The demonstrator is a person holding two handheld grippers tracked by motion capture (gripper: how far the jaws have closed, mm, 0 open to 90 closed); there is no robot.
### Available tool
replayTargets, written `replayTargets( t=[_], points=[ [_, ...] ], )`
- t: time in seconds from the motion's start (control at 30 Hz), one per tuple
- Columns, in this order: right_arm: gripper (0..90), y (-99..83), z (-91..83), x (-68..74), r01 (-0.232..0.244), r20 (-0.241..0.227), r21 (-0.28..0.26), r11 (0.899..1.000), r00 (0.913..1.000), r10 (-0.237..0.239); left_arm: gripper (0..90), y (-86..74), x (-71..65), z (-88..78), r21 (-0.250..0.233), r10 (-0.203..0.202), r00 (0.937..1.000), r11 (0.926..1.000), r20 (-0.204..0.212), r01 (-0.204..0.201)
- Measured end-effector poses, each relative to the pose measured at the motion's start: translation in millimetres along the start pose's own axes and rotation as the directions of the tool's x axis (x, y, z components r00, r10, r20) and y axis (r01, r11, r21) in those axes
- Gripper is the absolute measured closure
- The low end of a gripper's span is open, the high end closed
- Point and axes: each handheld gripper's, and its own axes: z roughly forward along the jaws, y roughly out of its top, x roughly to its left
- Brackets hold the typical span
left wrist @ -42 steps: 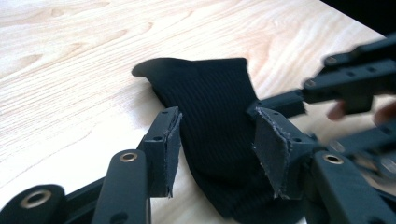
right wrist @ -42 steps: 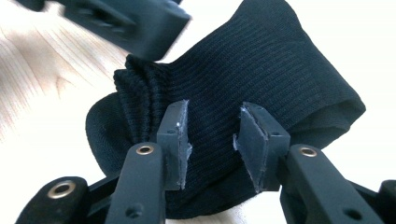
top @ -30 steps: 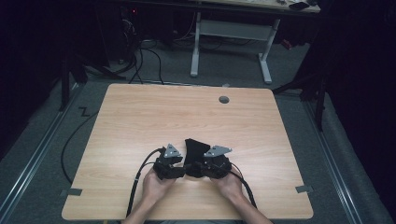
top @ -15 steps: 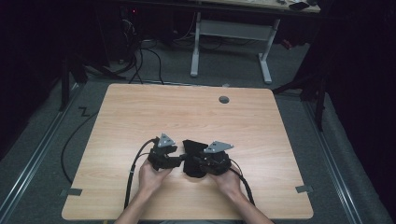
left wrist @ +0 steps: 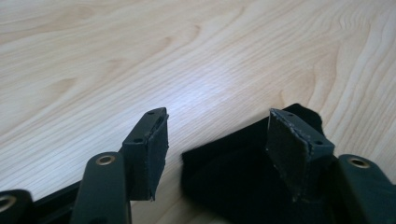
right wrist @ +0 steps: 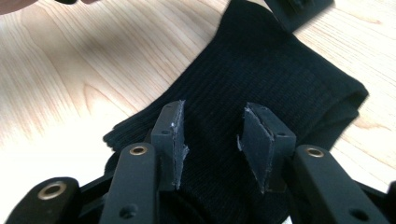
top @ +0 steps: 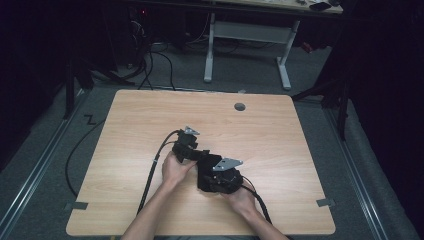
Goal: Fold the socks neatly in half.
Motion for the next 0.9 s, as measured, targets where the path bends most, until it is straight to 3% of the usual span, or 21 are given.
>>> replayTargets(
  t=[0.13, 0.3, 0.43, 0.5, 0.6, 0.77, 0.9],
  points=[
    [59.0, -2.3, 0.3, -2.8, -0.014, -0.011, -0.002, 1.000, 0.9998, 0.014, 41.4, -4.2, 1.2, 5.1, 0.049, -0.003, 0.9997, 0.9988, 0.023, 0.002],
    [59.0, -2.7, 1.1, -2.2, -0.006, -0.001, -0.002, 1.000, 1.0000, 0.006, 41.4, -9.1, 1.5, -9.0, 0.028, 0.003, 0.9993, 0.9996, 0.037, -0.004],
    [59.6, -2.4, 2.1, -1.5, 0.002, 0.005, -0.002, 1.000, 1.0000, -0.002, 43.3, -14.1, 7.2, -7.4, 0.036, -0.022, 0.9992, 0.9991, 0.032, 0.021],
    [60.5, -2.6, 2.3, -1.4, 0.002, 0.004, -0.004, 1.000, 1.0000, -0.002, 46.8, -14.2, 8.3, -3.6, 0.039, -0.032, 0.9989, 0.9988, 0.033, 0.031],
    [61.4, -2.9, 2.2, -2.4, 0.005, -0.001, -0.002, 1.000, 1.0000, -0.005, 55.6, -14.0, 6.8, 3.7, 0.060, -0.011, 0.9994, 0.9981, 0.032, 0.009],
    [61.8, -2.5, 2.3, -2.8, 0.009, 0.000, 0.005, 1.000, 1.0000, -0.009, 71.8, -13.3, 9.0, 4.5, 0.063, -0.011, 0.9964, 0.9980, 0.084, 0.006],
    [61.9, -1.0, 2.1, -4.3, -0.005, -0.010, 0.013, 1.000, 0.9999, 0.006, 83.9, -10.8, 8.9, 3.0, 0.053, -0.005, 0.9951, 0.9986, 0.098, 0.000]
  ],
)
